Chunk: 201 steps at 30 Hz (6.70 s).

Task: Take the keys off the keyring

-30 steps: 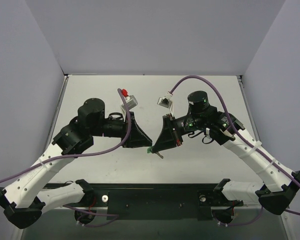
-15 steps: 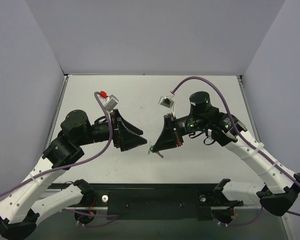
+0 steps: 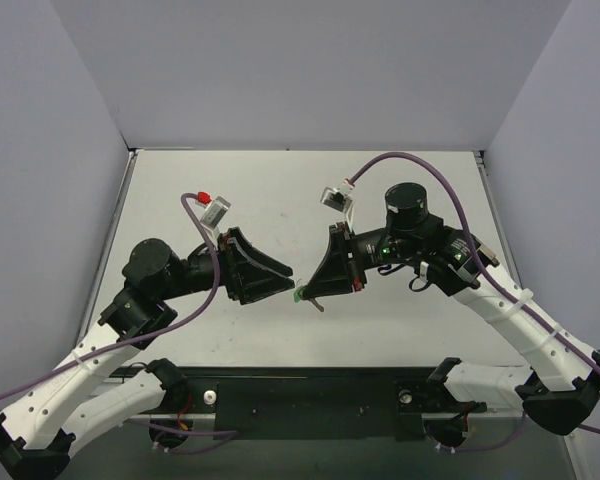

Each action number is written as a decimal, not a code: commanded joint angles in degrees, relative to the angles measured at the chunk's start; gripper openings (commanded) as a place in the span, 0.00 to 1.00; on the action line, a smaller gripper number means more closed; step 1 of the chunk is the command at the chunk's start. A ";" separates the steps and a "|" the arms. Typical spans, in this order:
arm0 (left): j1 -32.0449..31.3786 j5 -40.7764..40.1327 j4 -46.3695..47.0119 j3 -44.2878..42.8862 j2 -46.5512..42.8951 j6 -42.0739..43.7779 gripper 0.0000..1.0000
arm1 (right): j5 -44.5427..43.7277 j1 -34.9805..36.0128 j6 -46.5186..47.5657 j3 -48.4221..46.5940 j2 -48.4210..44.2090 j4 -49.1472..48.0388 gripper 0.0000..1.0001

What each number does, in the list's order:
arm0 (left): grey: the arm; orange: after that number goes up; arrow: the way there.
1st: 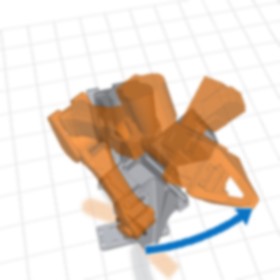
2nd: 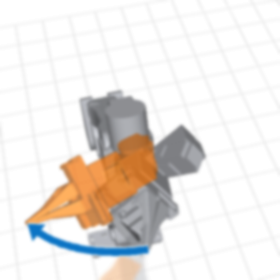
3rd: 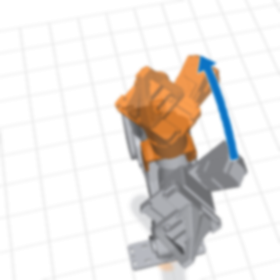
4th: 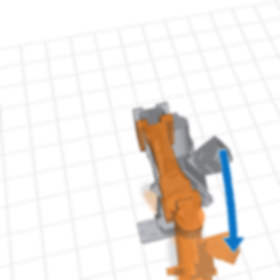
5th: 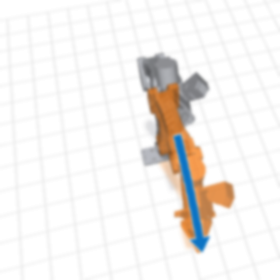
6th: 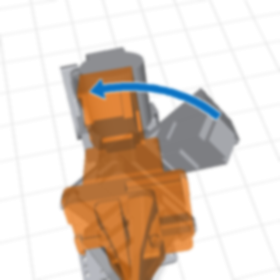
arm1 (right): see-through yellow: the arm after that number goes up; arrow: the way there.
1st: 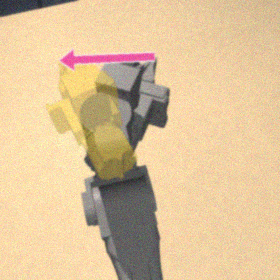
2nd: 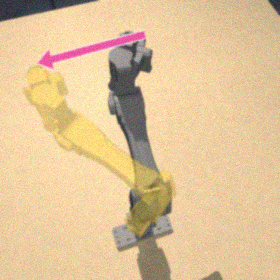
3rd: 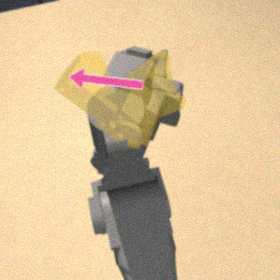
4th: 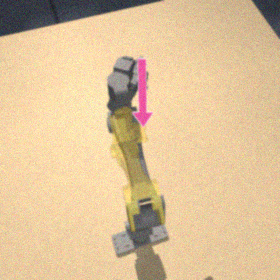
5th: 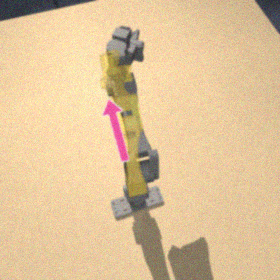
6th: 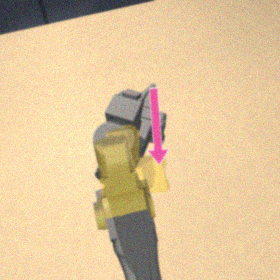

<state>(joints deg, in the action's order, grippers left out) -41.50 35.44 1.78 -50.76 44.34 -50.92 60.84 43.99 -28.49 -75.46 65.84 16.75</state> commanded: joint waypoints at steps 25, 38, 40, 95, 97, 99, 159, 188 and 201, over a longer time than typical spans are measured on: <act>0.19 2.44 9.03 1.72 -0.57 -3.58 0.40 | -4.06 0.48 -4.12 -1.18 -0.98 -9.28 0.00; 0.19 1.74 9.03 1.28 0.14 -3.31 0.27 | -4.06 0.93 -4.91 -1.00 -0.98 -10.07 0.00; 0.19 1.39 8.68 1.28 0.14 -3.05 0.26 | -4.06 1.19 -4.91 -1.09 -0.89 -10.16 0.00; -1.13 -16.54 14.48 3.92 -2.59 -9.55 0.00 | -28.93 1.89 -14.93 4.97 -5.99 -23.17 0.40; -1.13 -17.42 14.74 4.09 -2.59 -10.25 0.00 | -29.98 1.80 -15.02 4.71 -6.43 -23.17 0.40; -1.13 -17.86 15.27 4.18 -2.76 -10.69 0.00 | -30.51 1.89 -15.10 4.54 -6.34 -23.17 0.40; -2.89 -26.21 9.04 4.71 -5.66 -7.80 0.36 | -27.27 2.77 -17.48 7.43 -4.67 -29.50 0.00; -2.98 -25.69 5.15 1.28 -9.53 -4.10 0.46 | -14.17 2.68 -25.56 6.73 -0.37 -44.18 0.00; -2.98 -23.75 8.85 1.81 -9.18 -4.63 0.41 | -14.43 2.77 -25.48 6.55 -0.37 -43.65 0.00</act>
<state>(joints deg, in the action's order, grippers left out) -44.27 9.52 5.37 -47.72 35.00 -55.07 45.50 46.24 -54.06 -66.81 65.52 -22.96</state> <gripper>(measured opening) 0.420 0.010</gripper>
